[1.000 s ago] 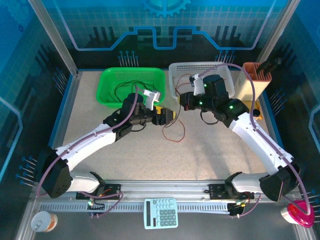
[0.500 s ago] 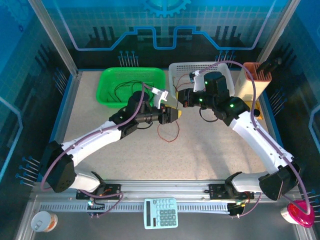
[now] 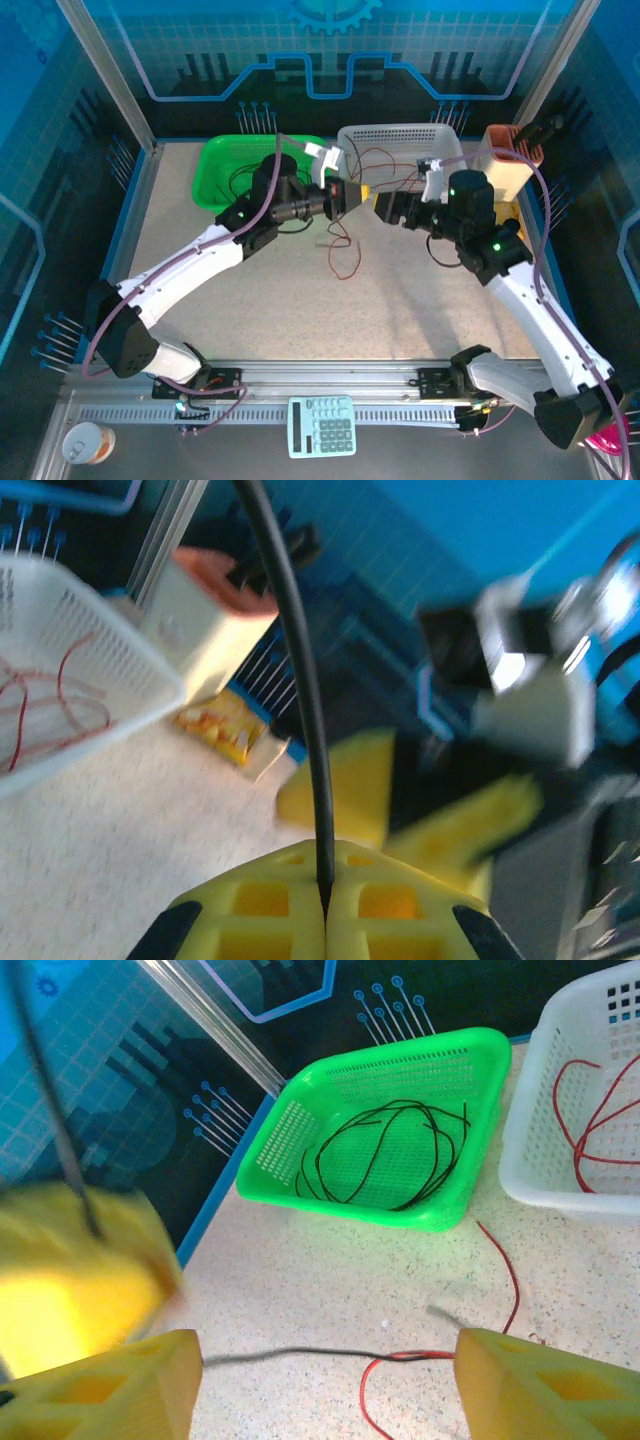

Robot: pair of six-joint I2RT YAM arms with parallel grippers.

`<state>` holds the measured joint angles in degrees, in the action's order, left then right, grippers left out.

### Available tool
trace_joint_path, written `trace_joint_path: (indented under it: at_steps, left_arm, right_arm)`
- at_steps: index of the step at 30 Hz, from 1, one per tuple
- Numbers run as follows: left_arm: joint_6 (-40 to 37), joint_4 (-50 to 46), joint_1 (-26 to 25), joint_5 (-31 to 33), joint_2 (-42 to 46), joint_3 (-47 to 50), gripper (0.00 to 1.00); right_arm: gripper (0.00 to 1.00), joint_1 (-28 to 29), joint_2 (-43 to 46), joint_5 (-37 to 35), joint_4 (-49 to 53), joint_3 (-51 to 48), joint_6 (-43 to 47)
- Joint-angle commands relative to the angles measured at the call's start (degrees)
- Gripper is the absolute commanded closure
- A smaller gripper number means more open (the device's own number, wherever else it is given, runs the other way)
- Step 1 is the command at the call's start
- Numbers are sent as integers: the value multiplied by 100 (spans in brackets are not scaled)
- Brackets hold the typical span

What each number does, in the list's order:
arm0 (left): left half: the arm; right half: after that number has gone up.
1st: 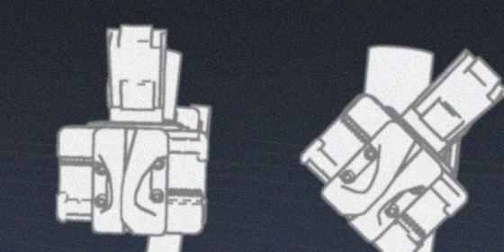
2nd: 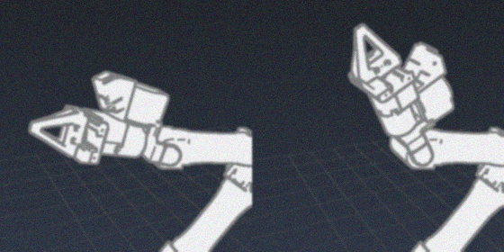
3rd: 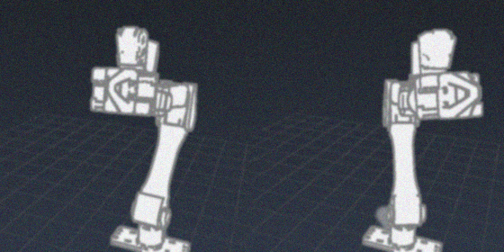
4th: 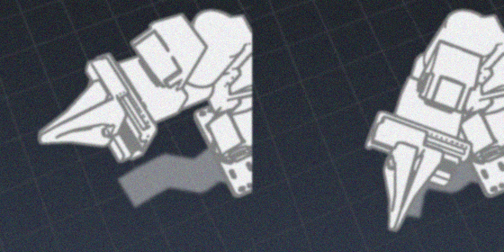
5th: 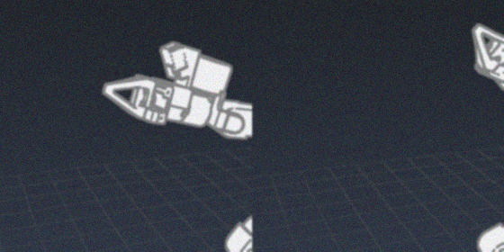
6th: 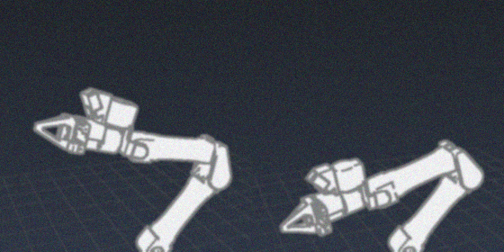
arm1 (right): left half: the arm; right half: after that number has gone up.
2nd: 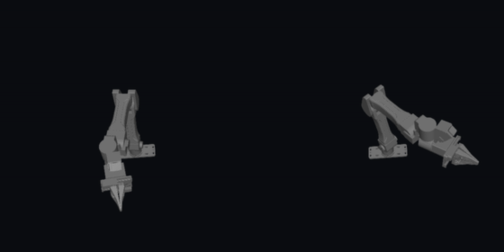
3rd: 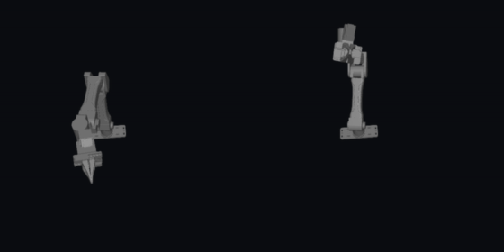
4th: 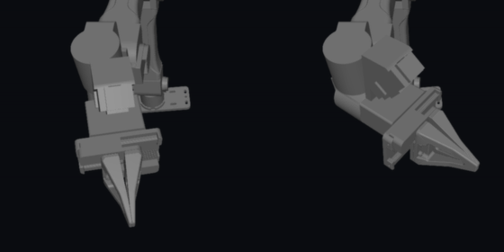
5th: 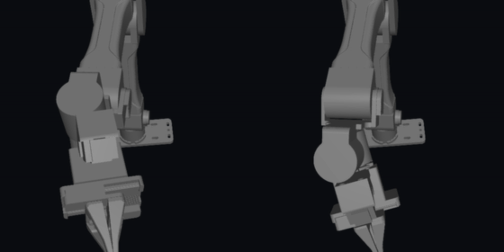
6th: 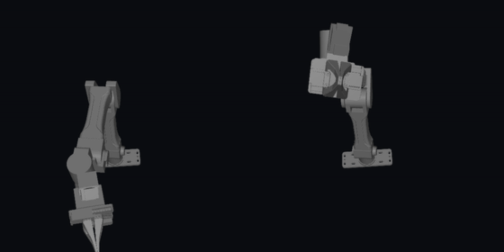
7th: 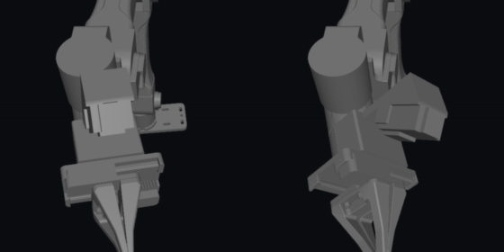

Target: Untangle the cables

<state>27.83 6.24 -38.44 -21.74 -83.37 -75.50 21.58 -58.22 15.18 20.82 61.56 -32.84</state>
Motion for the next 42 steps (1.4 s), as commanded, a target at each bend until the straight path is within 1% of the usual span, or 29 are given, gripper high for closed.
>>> trace_joint_path:
  at_steps: [1, 2, 3, 5, 8, 11, 14, 17, 20, 23, 28, 31, 33, 34, 36, 37, 40, 42]
  left_arm:
    - [228, -87, -24, 143, -124, -605, 100]
    - [277, -96, -32, 159, -160, -729, 100]
    - [328, -96, -32, 154, -213, -838, 100]
    - [384, -121, -32, 152, -314, -1042, 100]
    - [441, -161, -42, 216, -420, -1254, 100]
    - [486, -283, -43, 235, -528, -1555, 100]
    - [577, -365, -48, 231, -652, -1901, 100]
    - [685, -369, -59, 241, -736, -2236, 100]
    - [732, -470, -66, 232, -833, -2642, 100]
    - [736, -600, -76, 240, -921, -3029, 100]
    - [711, -810, -85, 242, -1074, -3602, 100]
    - [613, -960, -77, 293, -1160, -3902, 100]
    - [507, -1109, -85, 305, -1234, -4147, 100]
    - [453, -1195, -83, 325, -1274, -4300, 100]
    - [346, -1358, -76, 353, -1347, -4580, 100]
    - [264, -1480, -75, 389, -1393, -4740, 100]
    - [-133, -1932, -40, 630, -1507, -5271, 100]
    - [-344, -2113, 55, 818, -1541, -5463, 100]
  right_arm:
    - [26, 26, 149, 267, -587, -704, 260]
    - [24, 101, 170, 391, -781, -914, 355]
    - [24, 232, 179, 339, -892, -1048, 447]
    - [21, 558, 139, 20, -1022, -1380, 631]
    - [20, 916, -96, -492, -1238, -1719, 599]
    - [17, 1087, -435, -738, -1705, -2027, 395]
    - [14, 1246, -802, -942, -2390, -2262, 225]
    - [14, 1408, -1245, -1226, -2880, -2229, 181]
    - [14, 1442, -1685, -1323, -3226, -2121, 170]
    - [15, 1470, -1997, -1245, -3452, -1976, 129]
    - [16, 1512, -2361, -1337, -3594, -1846, 124]
    - [18, 1511, -2621, -1350, -3673, -1762, 112]
    - [19, 1512, -2781, -1329, -3816, -1739, 77]
    - [21, 1509, -2861, -1350, -3846, -1739, 54]
    - [27, 1496, -3002, -1405, -3909, -1758, 58]
    - [28, 1483, -3073, -1449, -3927, -1769, 38]
    - [29, 1403, -3178, -1441, -4023, -1852, -29]
    - [29, 1359, -3129, -1384, -3958, -1884, -39]
